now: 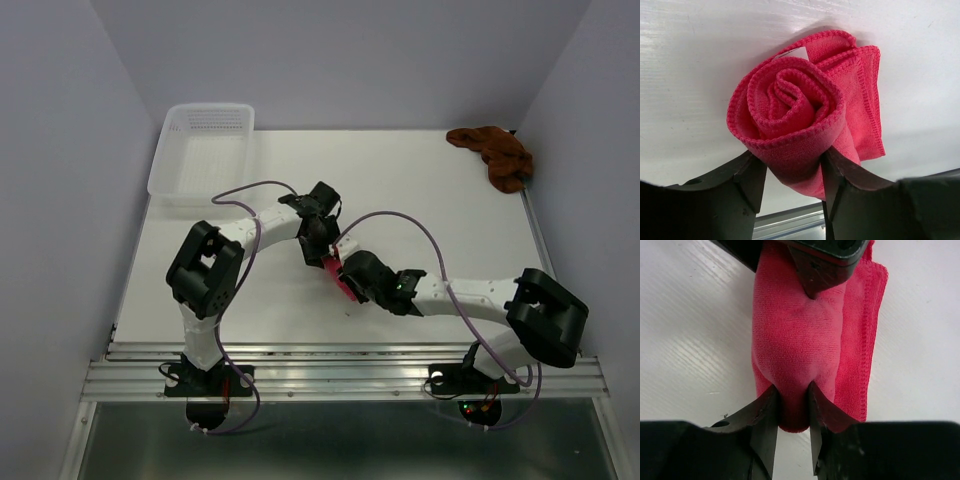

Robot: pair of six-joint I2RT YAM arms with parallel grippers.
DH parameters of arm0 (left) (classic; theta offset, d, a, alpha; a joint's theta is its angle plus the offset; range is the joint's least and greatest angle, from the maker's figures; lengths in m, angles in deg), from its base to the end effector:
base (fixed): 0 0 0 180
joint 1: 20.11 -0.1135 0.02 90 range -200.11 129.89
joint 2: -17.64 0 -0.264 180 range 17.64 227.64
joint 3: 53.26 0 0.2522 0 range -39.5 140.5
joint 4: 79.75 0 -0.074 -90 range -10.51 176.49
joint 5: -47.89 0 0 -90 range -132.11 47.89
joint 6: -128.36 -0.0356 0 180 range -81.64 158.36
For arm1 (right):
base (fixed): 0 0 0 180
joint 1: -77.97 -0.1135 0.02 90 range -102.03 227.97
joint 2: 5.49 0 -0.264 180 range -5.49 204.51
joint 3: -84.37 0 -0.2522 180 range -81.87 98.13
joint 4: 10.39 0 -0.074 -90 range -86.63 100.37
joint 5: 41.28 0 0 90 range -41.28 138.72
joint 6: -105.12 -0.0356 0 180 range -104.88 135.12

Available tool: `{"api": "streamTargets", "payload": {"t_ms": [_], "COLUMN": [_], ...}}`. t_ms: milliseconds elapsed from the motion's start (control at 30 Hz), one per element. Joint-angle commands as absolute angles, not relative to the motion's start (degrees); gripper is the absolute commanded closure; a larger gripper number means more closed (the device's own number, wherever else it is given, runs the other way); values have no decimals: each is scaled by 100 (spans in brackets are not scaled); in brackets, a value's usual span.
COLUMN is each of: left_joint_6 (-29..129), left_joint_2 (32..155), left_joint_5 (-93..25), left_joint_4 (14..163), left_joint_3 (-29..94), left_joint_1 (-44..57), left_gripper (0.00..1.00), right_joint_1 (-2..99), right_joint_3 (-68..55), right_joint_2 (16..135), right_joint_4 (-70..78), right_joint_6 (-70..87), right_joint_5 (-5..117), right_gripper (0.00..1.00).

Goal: Roll the towels
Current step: Roll the towel

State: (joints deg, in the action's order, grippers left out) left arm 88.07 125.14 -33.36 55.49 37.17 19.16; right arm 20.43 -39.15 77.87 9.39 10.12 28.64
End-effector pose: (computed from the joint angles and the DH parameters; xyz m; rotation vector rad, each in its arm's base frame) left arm 0.3001 -0.2523 0.1950 -0.2029 2.8172 -0.6507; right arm 0.1650 0.2366 0.1836 -0.8807 2.1531 0.1274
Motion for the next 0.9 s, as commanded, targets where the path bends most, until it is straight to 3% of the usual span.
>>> {"api": "streamTargets", "payload": {"t_ms": [0,67,200,533,867], "left_joint_6": [8819,8828,8820,8811,8573], "left_joint_2": [12223,12162,11969,11608,11608], "left_joint_5": [-3341,-3315,-3280,-3271,-2806], "left_joint_4": [5239,5301,5520,5985,6785], "left_joint_3": [3750,3732,3671,3521,3240], "left_joint_1": [1935,1927,1909,1821,1830], "left_gripper": [33,19,11,1,1], "right_joint_1": [1996,1996,2110,3780,5291], "right_joint_3": [-3784,-3775,-3784,-4258,-4733], "right_joint_2": [7959,8012,7951,7405,7906], "right_joint_4": [1190,1190,1085,610,-339], "right_joint_6": [687,494,230,-623,-1336], "right_joint_5": [2350,2428,2937,5397,7841], "right_gripper": [73,82,92,92,92]}}
